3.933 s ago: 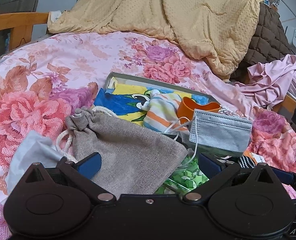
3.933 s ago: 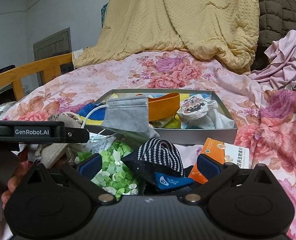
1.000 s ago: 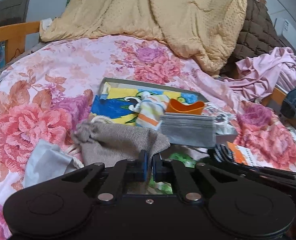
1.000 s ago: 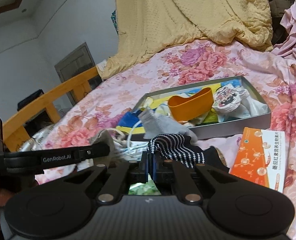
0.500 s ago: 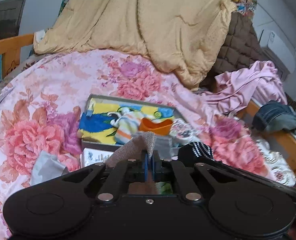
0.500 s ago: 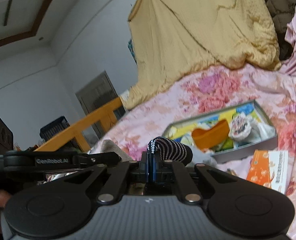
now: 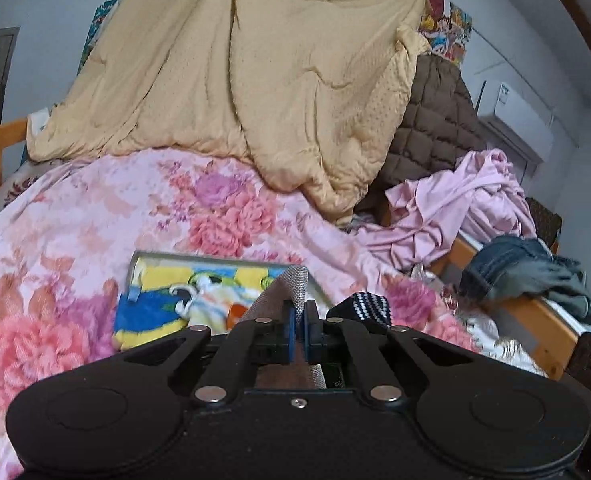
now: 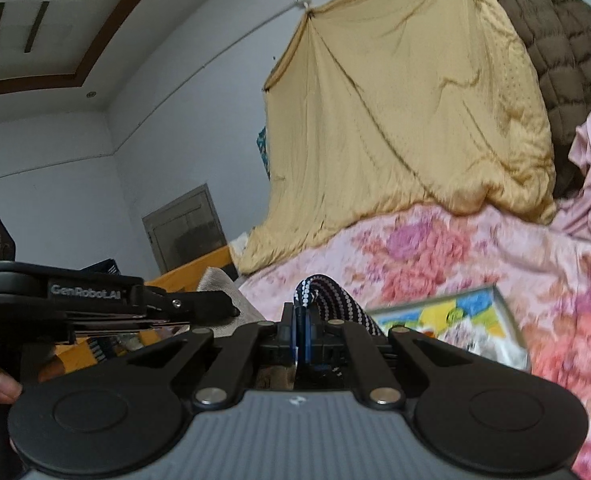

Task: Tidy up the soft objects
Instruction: 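Lift the beige pouch with the left tool while the right tool lifts the black striped sock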

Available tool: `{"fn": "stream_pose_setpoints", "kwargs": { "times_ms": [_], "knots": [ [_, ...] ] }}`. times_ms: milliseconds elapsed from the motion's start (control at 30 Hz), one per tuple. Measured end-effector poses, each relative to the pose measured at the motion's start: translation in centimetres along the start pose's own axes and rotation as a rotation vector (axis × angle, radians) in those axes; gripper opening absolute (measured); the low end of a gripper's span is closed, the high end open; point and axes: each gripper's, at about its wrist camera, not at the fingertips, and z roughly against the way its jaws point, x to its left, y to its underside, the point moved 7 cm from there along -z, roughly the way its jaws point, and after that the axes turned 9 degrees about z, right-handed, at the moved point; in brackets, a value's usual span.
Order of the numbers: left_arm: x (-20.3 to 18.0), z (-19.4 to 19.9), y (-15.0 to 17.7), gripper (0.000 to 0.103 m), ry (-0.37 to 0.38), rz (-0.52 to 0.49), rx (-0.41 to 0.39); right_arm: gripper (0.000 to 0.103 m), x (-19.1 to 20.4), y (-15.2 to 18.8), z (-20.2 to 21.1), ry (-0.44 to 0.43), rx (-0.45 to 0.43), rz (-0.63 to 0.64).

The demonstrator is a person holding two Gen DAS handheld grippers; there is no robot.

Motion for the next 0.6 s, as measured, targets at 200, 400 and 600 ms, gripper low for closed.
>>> {"fn": "stream_pose_setpoints", "kwargs": {
  "times_ms": [200,400,600],
  "knots": [
    [0.3,-2.7,-2.8,0.003,0.002,0.009,-0.044,0.004,-3.0,-2.5,-3.5,0.059,-0.019,0.034],
    [1.1,-6.4,-5.0,0.003,-0.011,0.009,-0.065,0.004,-6.4,-3.7,-7.3,0.125,-0.015,0.037],
    [2.2,-10.9,-5.9,0.003,-0.026,0.022,-0.063,0.004,-9.1,-3.8,-10.8,0.162,-0.024,0.027]
  ]
}}
